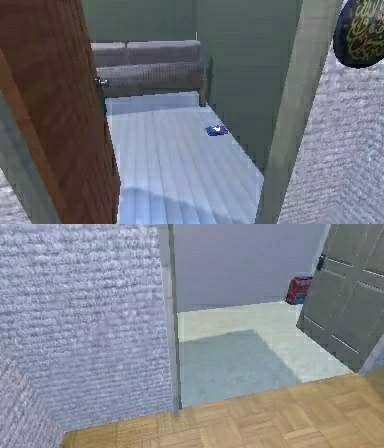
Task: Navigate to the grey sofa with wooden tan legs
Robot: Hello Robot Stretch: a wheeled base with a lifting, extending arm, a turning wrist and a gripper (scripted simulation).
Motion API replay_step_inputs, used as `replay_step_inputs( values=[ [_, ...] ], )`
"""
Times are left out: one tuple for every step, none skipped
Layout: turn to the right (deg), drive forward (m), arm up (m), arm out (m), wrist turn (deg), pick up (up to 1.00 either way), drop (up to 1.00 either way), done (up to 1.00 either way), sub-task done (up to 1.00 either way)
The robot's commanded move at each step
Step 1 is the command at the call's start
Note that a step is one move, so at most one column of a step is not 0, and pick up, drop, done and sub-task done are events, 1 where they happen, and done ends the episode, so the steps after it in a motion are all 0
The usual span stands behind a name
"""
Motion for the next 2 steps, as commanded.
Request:
replay_step_inputs(
  values=[
    [0.0,1.0,0.0,0.0,0.0,0.0,0.0,0.0,0.0],
    [-6.0,0.0,0.0,0.0,0.0,0.0,0.0,0.0,0.0]
  ],
)
